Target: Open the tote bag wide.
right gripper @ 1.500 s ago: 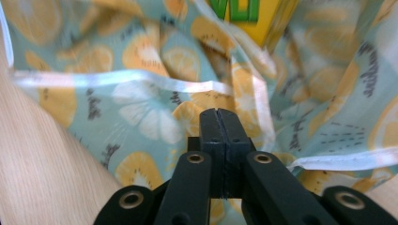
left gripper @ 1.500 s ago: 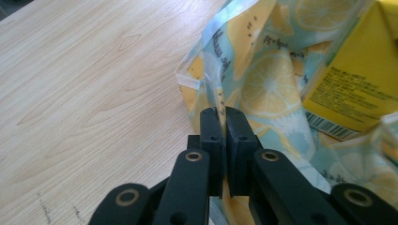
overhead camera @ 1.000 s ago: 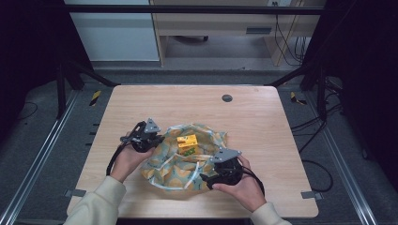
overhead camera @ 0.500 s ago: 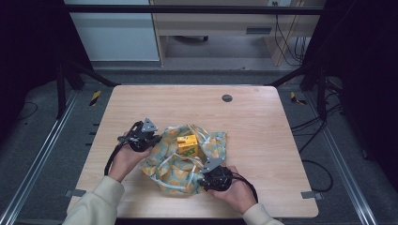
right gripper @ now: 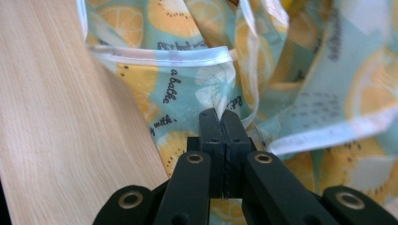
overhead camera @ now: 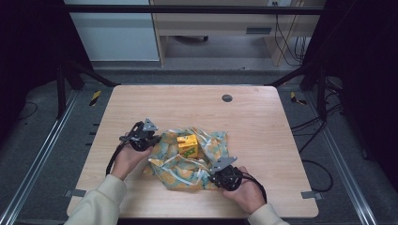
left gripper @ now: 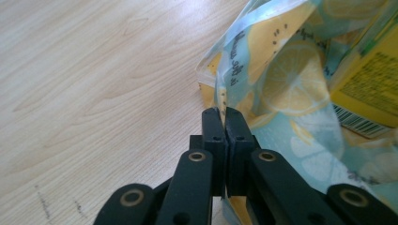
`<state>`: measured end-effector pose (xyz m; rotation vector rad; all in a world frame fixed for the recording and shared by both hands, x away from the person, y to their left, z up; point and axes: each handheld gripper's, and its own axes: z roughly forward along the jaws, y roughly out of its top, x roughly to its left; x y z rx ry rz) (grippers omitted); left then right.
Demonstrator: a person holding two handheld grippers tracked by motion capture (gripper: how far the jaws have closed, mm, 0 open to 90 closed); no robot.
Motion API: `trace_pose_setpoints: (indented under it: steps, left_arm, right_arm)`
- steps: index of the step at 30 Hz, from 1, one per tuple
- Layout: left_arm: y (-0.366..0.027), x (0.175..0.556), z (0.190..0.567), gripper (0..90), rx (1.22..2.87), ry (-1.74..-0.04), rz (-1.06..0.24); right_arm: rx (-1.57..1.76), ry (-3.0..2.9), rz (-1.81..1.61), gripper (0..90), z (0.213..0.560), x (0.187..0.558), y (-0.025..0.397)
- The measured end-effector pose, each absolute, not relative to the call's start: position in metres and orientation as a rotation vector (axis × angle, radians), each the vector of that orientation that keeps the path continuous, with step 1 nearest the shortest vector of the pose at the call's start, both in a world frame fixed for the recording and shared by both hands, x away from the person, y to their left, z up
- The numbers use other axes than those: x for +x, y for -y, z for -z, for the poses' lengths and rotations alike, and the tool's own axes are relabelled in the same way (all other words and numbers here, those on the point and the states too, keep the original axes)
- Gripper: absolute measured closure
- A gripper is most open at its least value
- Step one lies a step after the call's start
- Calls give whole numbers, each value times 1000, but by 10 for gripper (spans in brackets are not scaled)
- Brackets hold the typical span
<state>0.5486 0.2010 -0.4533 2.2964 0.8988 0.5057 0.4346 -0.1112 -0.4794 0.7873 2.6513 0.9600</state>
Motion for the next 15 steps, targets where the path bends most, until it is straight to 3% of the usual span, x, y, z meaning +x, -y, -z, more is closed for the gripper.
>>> trace_pose_setpoints:
  steps: [15]
  left_arm:
    - [-205,556,465,900,2314,-931,-505]
  right_arm:
    - [830,-2646,-951,900,482,432,129]
